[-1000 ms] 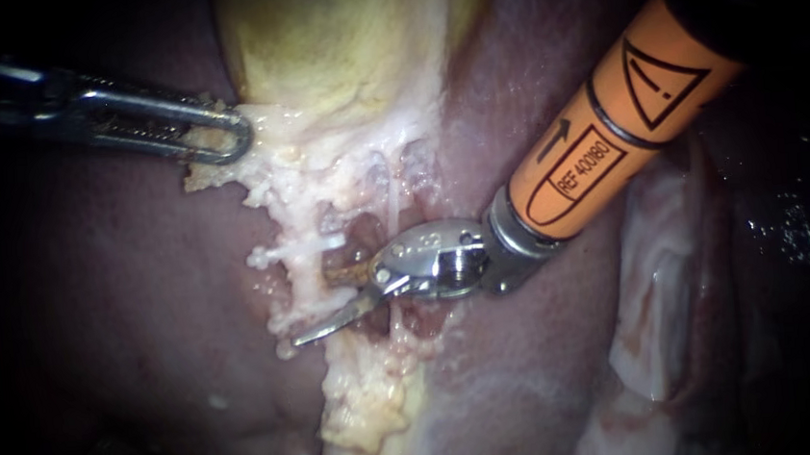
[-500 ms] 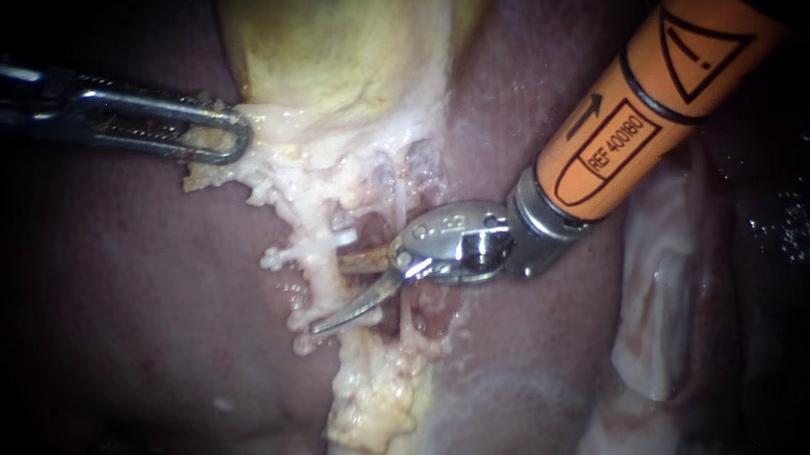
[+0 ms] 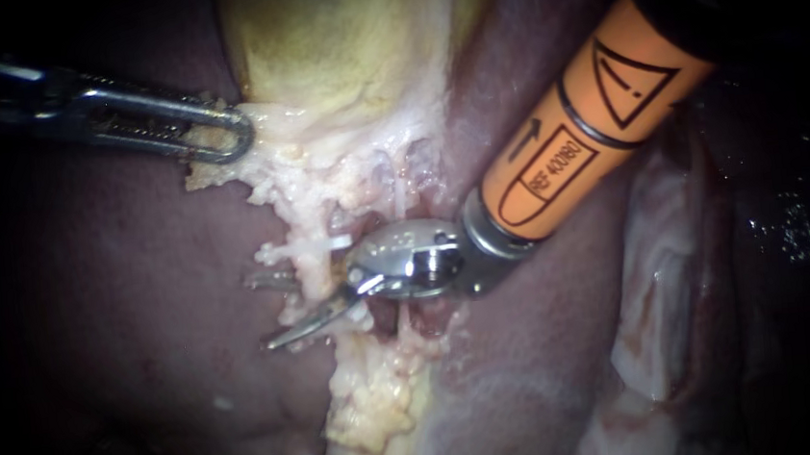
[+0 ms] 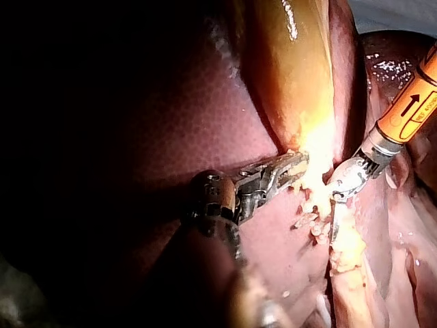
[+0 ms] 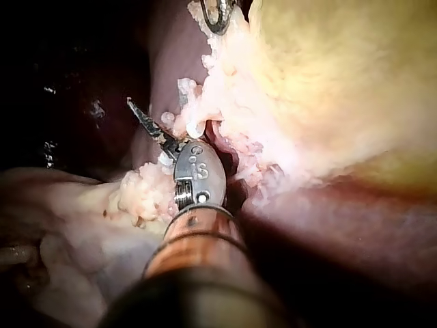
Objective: Go to the cutting position left tube
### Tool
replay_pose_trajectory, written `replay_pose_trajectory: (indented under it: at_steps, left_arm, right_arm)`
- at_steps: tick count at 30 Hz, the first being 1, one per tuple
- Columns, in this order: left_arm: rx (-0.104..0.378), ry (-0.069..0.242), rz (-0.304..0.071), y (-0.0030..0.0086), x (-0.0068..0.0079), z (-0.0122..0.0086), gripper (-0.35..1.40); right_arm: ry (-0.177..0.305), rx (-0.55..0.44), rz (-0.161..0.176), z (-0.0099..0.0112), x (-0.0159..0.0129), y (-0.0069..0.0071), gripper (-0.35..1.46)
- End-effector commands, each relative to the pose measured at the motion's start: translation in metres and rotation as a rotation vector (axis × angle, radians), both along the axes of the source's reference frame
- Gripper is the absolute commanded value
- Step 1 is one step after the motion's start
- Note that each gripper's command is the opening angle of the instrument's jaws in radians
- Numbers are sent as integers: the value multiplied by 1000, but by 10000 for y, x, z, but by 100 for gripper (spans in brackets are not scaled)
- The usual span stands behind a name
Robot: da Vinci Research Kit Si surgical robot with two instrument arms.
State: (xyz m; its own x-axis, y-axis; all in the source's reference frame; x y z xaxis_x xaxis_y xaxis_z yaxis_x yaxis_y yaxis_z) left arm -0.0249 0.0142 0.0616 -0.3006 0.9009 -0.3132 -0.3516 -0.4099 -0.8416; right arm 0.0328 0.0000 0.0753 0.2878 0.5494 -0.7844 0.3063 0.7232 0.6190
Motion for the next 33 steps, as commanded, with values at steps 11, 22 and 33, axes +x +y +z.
replay_pose_trajectory:
  at_steps: [11, 22, 33]
  left_arm:
    - [0, 0, 0, 0, 1, 0, -35]
    - [0, -1, 1, 0, 3, 0, -35]
    - [0, -1, 2, 0, 4, 0, -35]
  right_arm:
    - [-22, 74, 6, -3, -1, -1, 113]
    - [-34, 138, 6, -58, -23, 2, 110]
    - [-32, 143, 6, -69, -25, 4, 110]
